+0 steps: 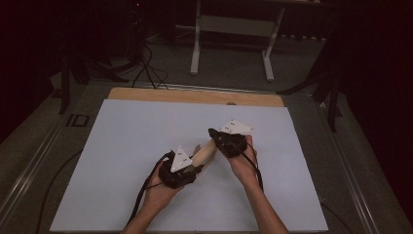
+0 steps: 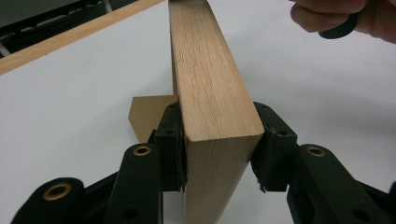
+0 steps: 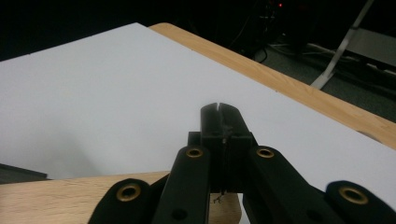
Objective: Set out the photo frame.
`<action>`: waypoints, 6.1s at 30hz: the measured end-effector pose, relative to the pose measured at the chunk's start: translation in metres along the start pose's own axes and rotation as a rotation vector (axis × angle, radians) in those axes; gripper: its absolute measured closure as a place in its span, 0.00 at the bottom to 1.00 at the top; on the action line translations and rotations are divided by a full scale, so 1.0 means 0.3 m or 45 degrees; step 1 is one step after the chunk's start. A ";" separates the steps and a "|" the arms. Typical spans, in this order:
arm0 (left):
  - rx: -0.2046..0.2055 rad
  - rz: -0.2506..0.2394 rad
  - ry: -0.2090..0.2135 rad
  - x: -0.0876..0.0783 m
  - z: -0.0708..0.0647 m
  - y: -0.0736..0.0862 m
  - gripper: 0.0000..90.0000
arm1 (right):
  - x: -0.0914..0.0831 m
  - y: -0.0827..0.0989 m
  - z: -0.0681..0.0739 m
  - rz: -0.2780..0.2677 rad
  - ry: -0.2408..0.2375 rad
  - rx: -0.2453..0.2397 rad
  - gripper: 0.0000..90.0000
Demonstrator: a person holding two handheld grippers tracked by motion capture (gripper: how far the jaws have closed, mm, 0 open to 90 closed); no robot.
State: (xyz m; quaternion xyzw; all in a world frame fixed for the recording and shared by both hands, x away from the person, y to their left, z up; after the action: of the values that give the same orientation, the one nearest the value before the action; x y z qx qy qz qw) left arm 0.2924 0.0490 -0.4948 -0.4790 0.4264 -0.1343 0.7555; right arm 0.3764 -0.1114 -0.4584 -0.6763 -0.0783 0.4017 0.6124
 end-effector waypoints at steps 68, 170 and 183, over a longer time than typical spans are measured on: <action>-0.125 0.031 -0.039 -0.009 0.086 0.029 0.59 | -0.170 0.045 -0.022 -0.004 -0.157 -0.002 0.50; -0.112 0.094 -0.059 0.044 0.239 0.006 0.50 | 0.003 0.113 -0.023 0.140 -0.136 0.050 0.55; -0.127 0.099 -0.018 0.056 0.269 0.005 0.50 | 0.016 0.111 -0.031 0.131 -0.129 0.075 0.55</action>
State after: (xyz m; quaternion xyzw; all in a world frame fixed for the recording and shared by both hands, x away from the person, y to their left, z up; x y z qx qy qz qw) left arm 0.3645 0.0884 -0.4904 -0.5001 0.4453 -0.0801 0.7383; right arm 0.3726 -0.1238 -0.4910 -0.6399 -0.0624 0.4684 0.6060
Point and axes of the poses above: each handheld gripper's, and its own axes: x roughly forward along the jaws, y roughly out of its underside, z roughly to its left, the point moved 3 cm from there along x, roughly forward along the jaws, and after that the axes turned 9 degrees about x, right-handed, at the moved point
